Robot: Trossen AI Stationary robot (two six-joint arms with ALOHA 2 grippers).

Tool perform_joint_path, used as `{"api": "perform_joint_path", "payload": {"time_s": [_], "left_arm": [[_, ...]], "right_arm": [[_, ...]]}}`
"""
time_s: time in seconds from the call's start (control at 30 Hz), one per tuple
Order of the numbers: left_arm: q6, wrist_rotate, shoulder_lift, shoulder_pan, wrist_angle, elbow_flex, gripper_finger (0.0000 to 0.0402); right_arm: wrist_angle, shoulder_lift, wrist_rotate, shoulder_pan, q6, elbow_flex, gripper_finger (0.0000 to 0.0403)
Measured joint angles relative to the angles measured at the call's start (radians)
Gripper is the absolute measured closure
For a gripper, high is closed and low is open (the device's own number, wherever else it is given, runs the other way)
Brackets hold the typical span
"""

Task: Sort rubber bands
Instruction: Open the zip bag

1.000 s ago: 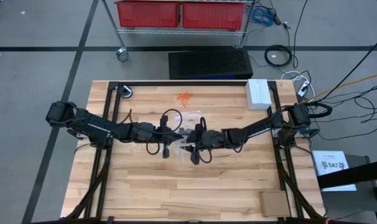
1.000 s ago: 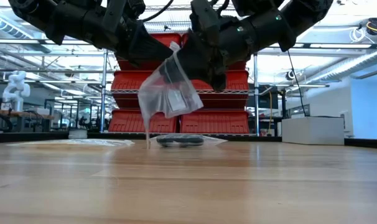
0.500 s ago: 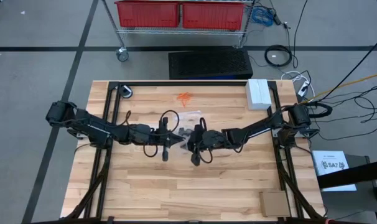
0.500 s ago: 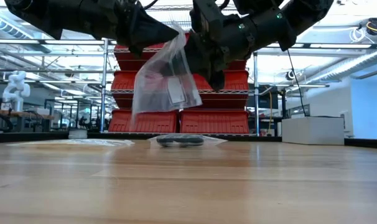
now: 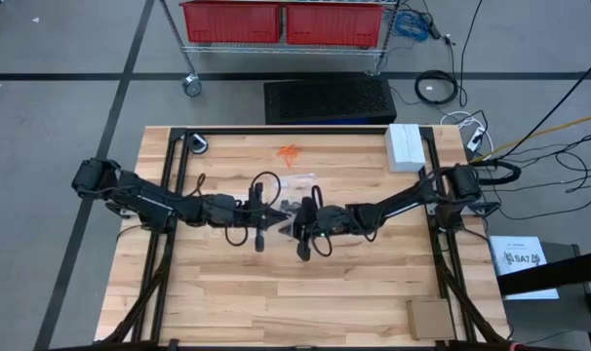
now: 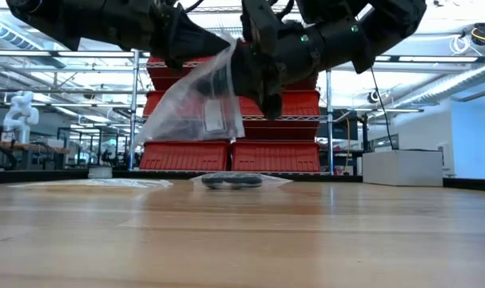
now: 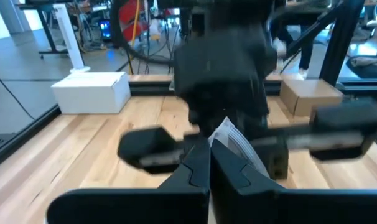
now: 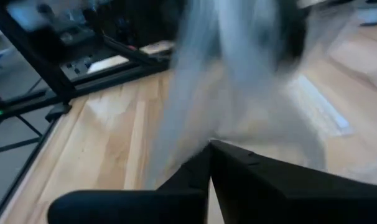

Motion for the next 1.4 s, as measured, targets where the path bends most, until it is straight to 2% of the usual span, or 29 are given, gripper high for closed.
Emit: {"api": "perform_joint_path", "payload": {"time_s": [0.23, 0.43, 0.57, 0.67, 0.83, 1.13, 1.3, 1.4], "left_arm": [[0.0, -0.001, 0.0, -0.006, -0.03, 0.0, 0.0402], [0.0, -0.001, 0.0, -0.006, -0.02, 0.0, 0.0402], [0.0, -0.001, 0.0, -0.006, -0.006, 0.0, 0.0402], [0.005, -0.003, 0.0, -0.008, -0.007, 0.0, 0.0402], [0.034, -0.092, 0.0, -0.021, -0.019, 0.0, 0.0402], [-0.011, -0.11, 0.0, -0.02, -0.016, -0.038, 0.0402], [-0.033, -0.115, 0.0, -0.019, 0.0, -0.065, 0.0402], [-0.013, -0.152, 0.0, -0.019, -0.007, -0.065, 0.0402]], "right_arm": [[-0.033, -0.023, 0.079, -0.002, -0.004, 0.0, 0.0399], [0.054, 0.02, 0.057, -0.006, -0.022, 0.0, 0.0402], [0.185, 0.068, 0.045, -0.002, -0.063, 0.0, 0.0402], [0.229, 0.091, 0.002, 0.005, -0.086, 0.0, 0.0402], [0.103, 0.075, 0.001, 0.029, -0.091, 0.0, 0.0403], [-0.285, -0.065, 0.026, 0.029, -0.062, 0.0, 0.0403], [-0.362, -0.165, 0.03, 0.023, -0.089, 0.0, 0.0403], [-0.397, -0.218, 0.031, 0.014, -0.092, 0.0, 0.0392]]}}
